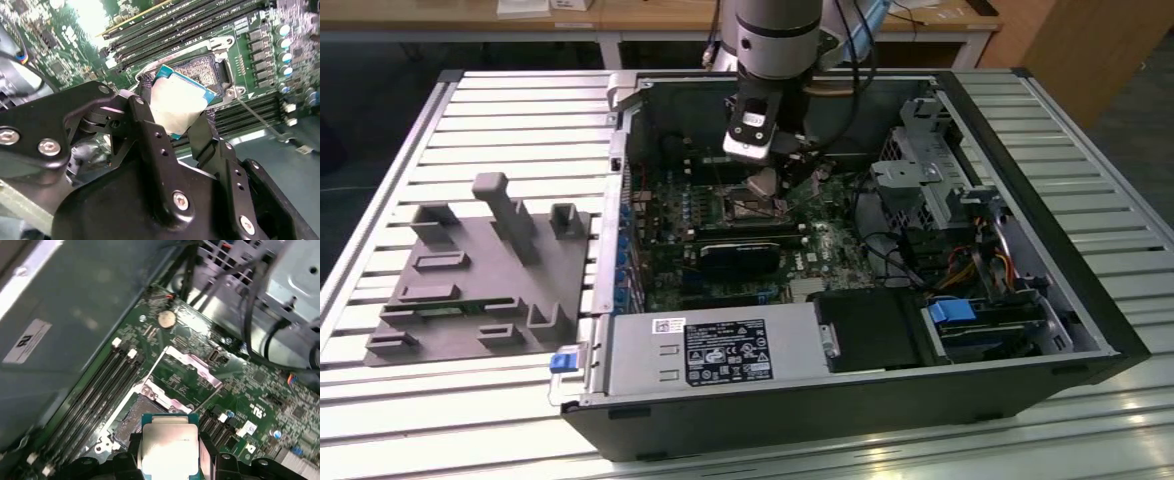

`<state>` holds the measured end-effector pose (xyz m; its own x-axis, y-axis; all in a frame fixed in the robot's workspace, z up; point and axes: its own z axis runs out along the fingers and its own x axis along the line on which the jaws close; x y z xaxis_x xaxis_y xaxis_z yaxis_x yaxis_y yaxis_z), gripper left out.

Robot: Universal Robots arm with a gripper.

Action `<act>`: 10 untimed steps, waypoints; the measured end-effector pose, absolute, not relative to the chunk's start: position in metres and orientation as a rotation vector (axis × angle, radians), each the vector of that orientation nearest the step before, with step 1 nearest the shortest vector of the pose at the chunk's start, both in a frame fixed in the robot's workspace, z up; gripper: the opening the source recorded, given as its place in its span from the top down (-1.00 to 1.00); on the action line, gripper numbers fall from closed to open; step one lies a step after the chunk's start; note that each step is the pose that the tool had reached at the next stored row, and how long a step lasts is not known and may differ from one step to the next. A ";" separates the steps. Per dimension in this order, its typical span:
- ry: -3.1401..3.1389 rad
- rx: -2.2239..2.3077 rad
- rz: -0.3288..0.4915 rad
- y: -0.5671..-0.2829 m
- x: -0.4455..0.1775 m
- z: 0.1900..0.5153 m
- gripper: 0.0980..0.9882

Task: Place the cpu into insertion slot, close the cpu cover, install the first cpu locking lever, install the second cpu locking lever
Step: 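Place the cpu into insertion slot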

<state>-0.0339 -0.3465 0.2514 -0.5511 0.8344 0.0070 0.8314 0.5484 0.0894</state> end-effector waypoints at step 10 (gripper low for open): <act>2.581 1.709 0.122 -0.346 -0.034 0.244 0.01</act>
